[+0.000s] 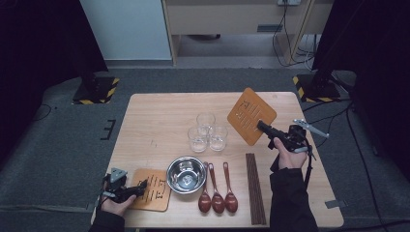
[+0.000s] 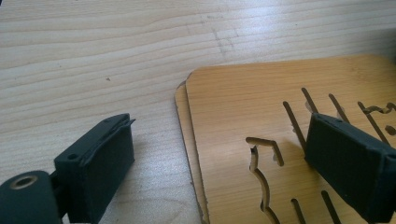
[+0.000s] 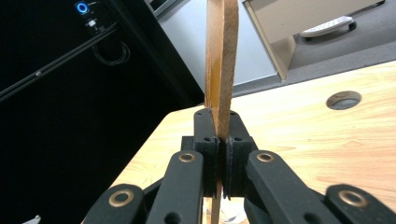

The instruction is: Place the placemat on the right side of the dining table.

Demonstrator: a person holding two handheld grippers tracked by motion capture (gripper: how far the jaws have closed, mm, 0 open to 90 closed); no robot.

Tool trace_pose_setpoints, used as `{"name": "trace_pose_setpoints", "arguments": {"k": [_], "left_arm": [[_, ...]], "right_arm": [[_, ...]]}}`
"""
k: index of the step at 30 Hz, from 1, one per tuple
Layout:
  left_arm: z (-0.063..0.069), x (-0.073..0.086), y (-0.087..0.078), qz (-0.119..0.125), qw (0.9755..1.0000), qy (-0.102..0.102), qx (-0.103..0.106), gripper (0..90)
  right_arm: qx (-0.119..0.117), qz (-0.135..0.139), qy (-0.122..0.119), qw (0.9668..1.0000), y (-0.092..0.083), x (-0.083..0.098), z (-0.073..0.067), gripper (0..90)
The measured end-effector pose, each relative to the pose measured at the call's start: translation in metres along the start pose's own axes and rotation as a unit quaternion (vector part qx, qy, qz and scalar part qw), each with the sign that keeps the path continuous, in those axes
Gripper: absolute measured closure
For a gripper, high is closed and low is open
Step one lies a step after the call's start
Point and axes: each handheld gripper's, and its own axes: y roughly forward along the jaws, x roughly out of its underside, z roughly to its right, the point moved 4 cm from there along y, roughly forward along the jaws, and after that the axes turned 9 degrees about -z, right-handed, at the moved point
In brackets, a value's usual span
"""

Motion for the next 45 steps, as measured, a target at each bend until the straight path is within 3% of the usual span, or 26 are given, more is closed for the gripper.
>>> {"name": "trace_pose_setpoints", "arguments": {"k": [22, 31, 45], "left_arm": [[0.000, 0.000, 0.000, -0.001, 1.0000, 0.001, 0.000, 6.9], [0.000, 0.000, 0.000, -0.001, 1.0000, 0.001, 0.000, 6.8], [0.000, 0.000, 0.000, 0.001, 1.0000, -0.001, 0.001, 6.6]], "right_arm": [[0.035, 0.008, 0.027, 0.9990, -0.022, 0.009, 0.039, 87.1], [0.056, 0.010, 0.043, 0.9975, -0.034, 0.019, 0.061, 87.0], [0.079, 0.004, 0.055, 0.9953, -0.044, 0.031, 0.081, 87.1]]}}
